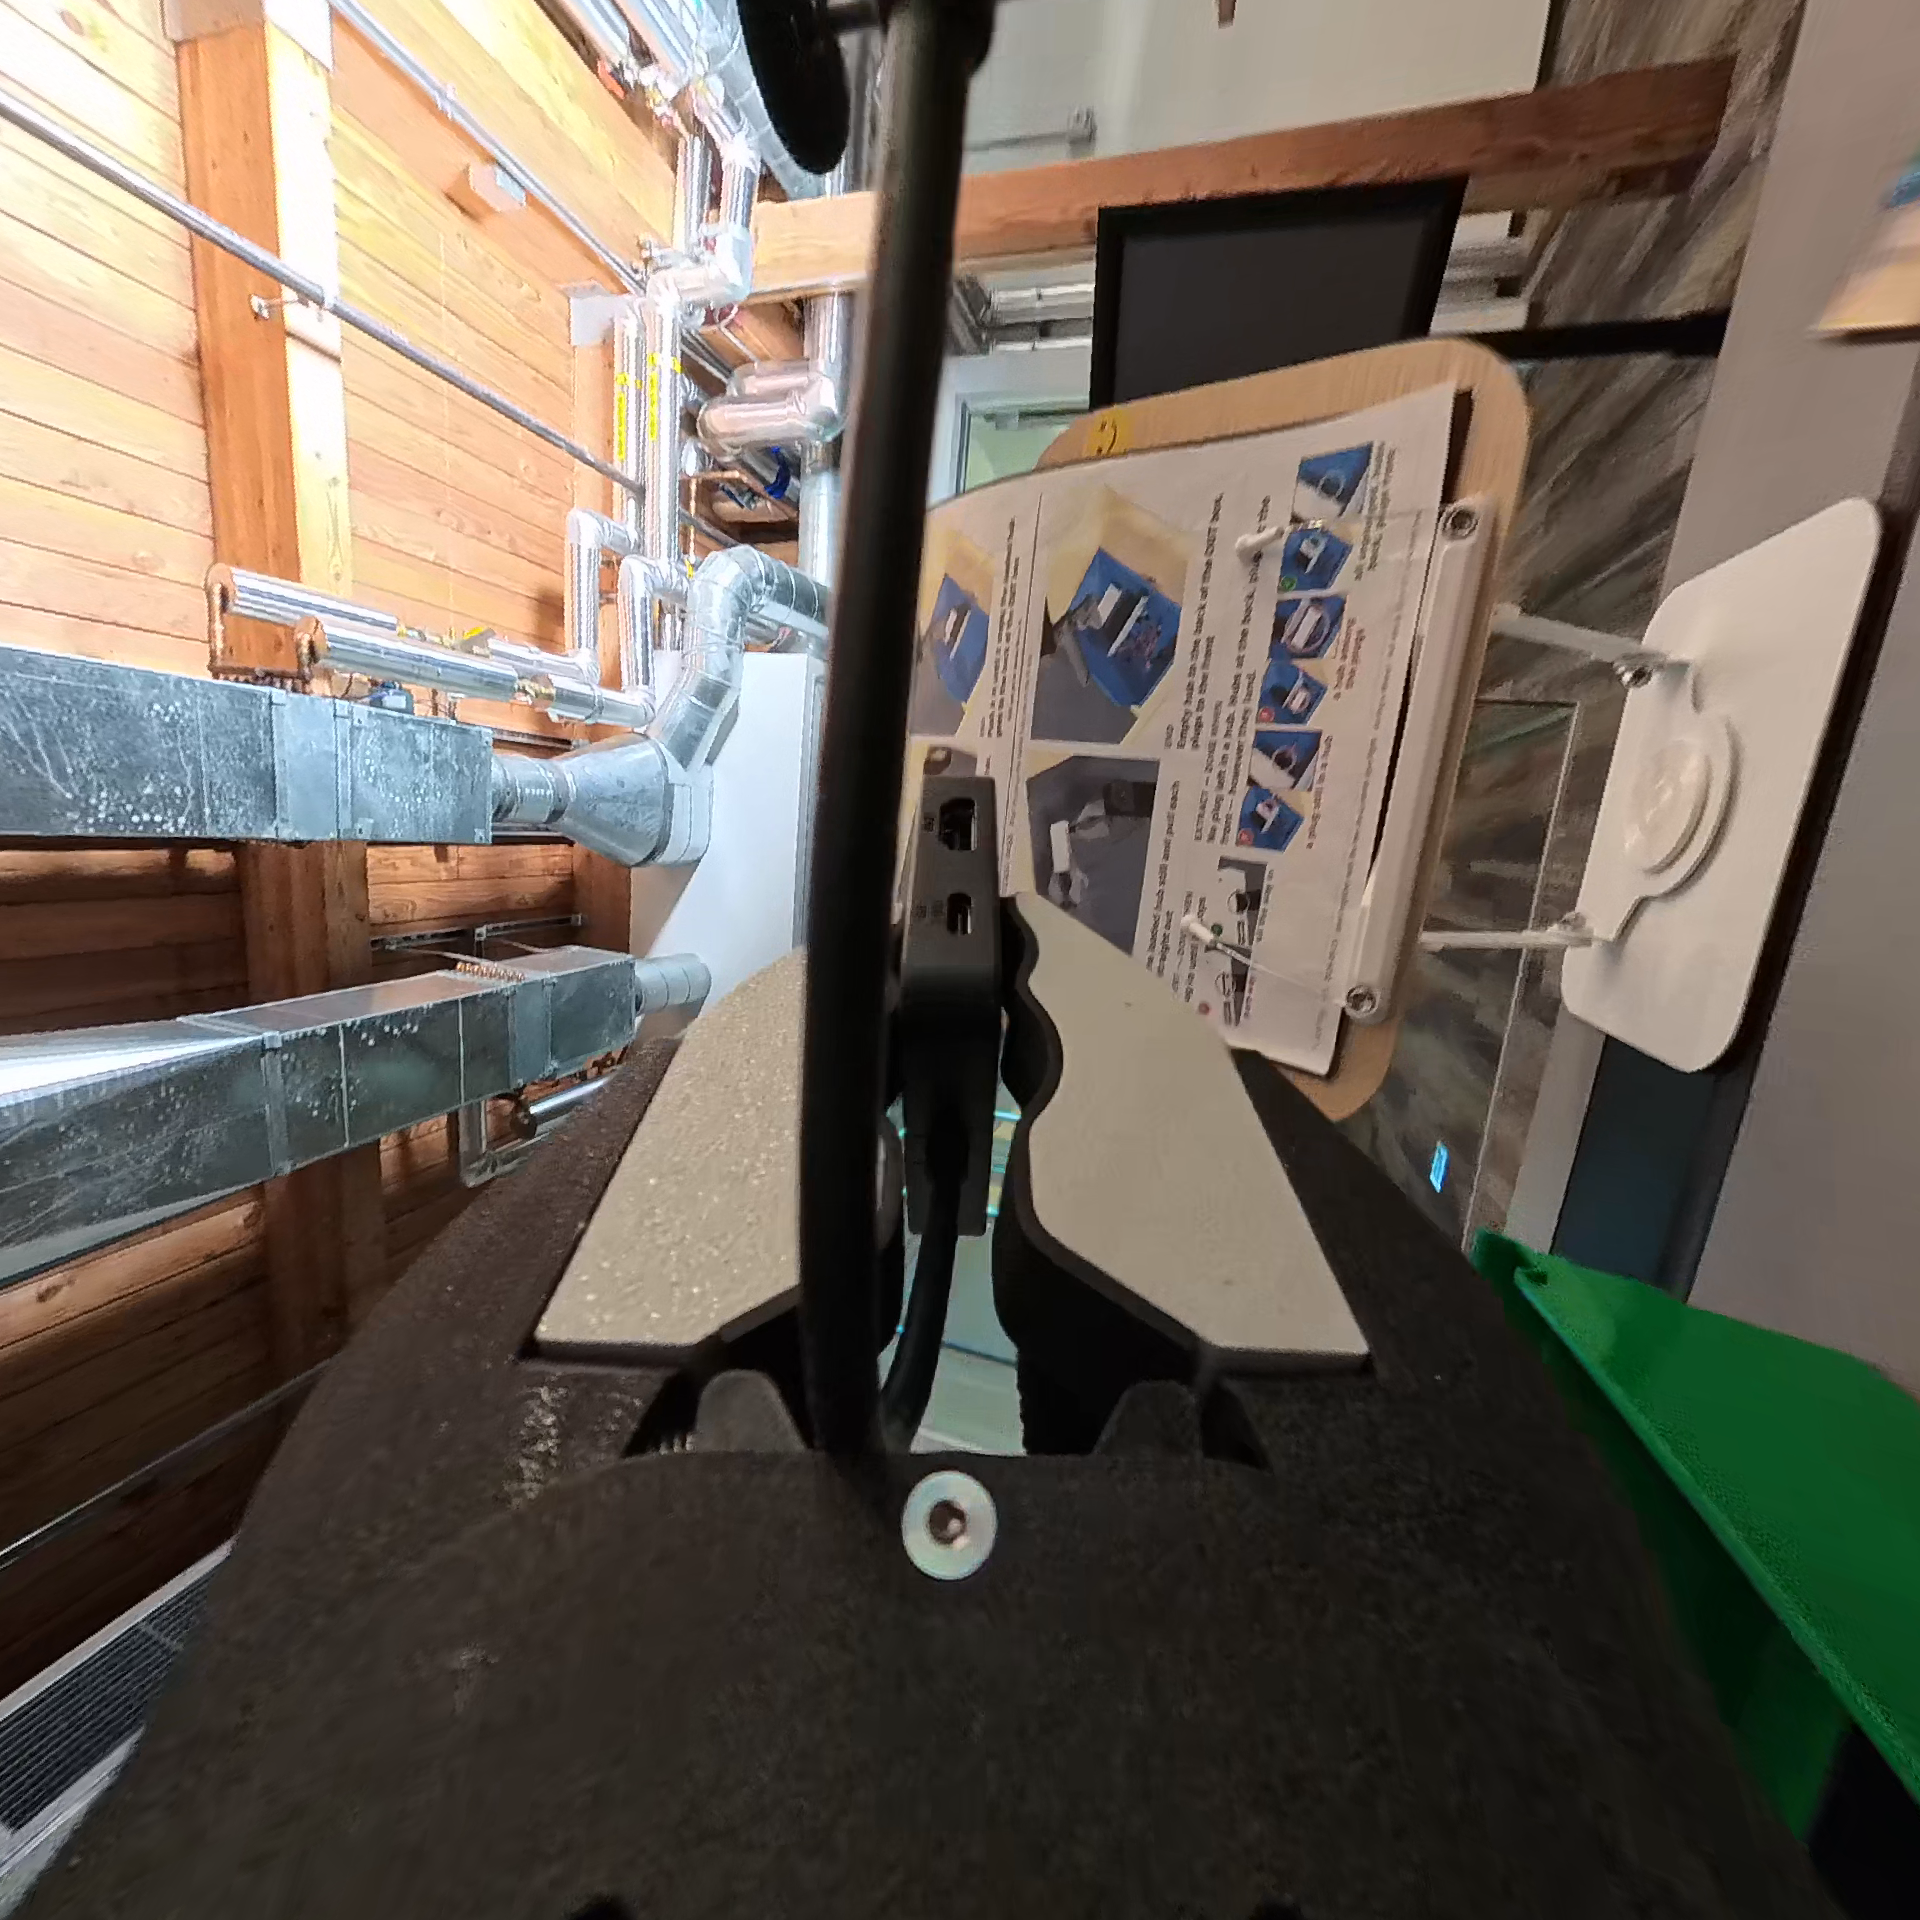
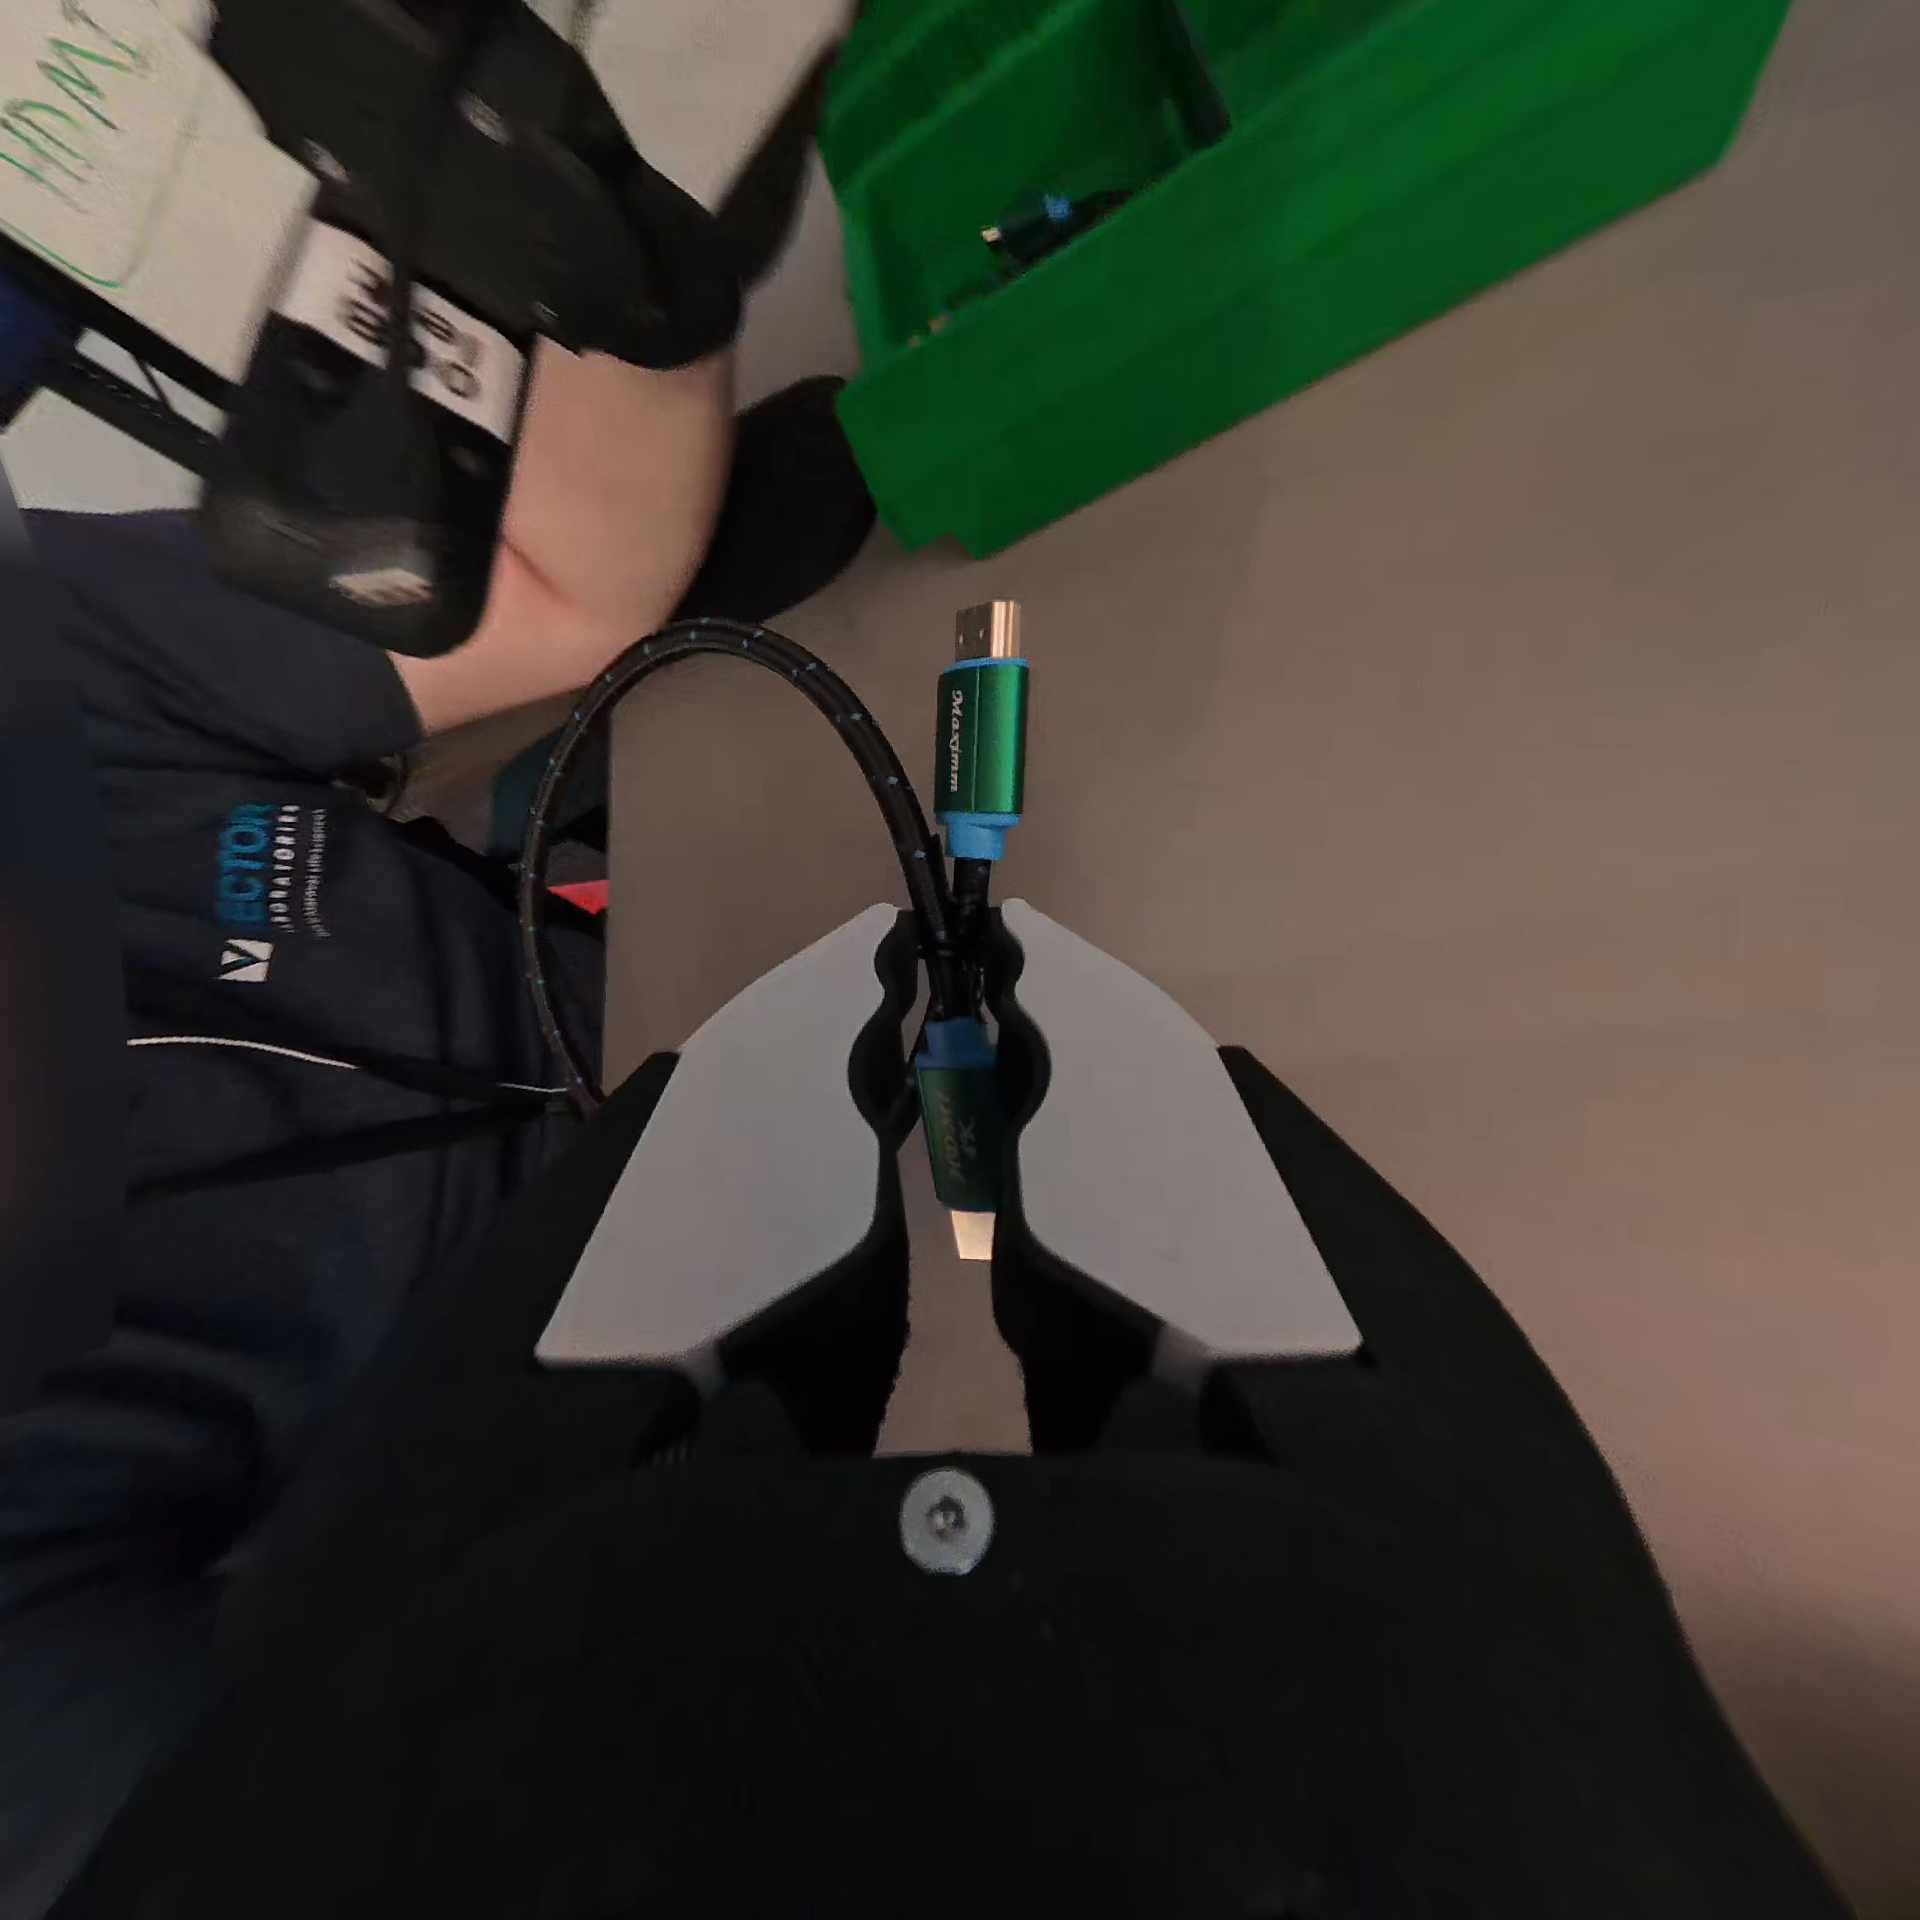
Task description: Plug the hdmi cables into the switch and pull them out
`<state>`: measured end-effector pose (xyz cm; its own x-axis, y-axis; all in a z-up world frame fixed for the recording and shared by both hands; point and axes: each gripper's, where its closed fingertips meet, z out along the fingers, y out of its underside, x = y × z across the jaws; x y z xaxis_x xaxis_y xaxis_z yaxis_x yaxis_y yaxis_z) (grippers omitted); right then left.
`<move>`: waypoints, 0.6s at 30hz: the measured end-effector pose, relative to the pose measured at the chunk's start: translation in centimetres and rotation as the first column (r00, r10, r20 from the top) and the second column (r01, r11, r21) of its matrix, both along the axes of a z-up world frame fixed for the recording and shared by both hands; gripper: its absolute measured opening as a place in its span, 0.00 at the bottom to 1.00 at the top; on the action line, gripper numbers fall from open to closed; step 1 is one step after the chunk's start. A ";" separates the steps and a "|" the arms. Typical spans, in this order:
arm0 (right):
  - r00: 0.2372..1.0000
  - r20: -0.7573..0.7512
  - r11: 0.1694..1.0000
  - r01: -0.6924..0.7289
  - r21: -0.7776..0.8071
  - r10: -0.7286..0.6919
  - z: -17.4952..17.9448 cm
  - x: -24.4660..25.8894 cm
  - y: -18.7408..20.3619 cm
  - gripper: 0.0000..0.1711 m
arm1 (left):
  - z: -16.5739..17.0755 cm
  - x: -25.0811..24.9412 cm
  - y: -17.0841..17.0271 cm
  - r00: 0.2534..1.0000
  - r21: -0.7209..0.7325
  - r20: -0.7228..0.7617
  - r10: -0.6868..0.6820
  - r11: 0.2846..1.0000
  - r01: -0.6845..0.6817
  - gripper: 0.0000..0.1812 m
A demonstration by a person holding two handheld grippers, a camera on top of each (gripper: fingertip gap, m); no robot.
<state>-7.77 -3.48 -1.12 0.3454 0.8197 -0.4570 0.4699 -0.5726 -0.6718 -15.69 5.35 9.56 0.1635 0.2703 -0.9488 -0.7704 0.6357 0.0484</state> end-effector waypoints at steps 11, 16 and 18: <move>0.997 -0.032 0.993 0.066 0.097 -0.063 2.9 1.4 -0.1 0.08 | -2.9 3.7 -2.7 0.990 -0.039 -0.065 -0.123 0.992 0.121 0.08; 0.997 -0.009 0.989 0.081 0.121 -0.081 3.0 1.6 0.0 0.08 | -4.3 4.5 -2.8 0.984 -0.046 -0.127 -0.124 0.992 0.119 0.08; 0.996 -0.006 0.988 0.092 0.121 -0.092 3.0 1.6 0.0 0.08 | -4.9 4.9 -2.9 0.981 -0.052 -0.150 -0.123 0.992 0.116 0.08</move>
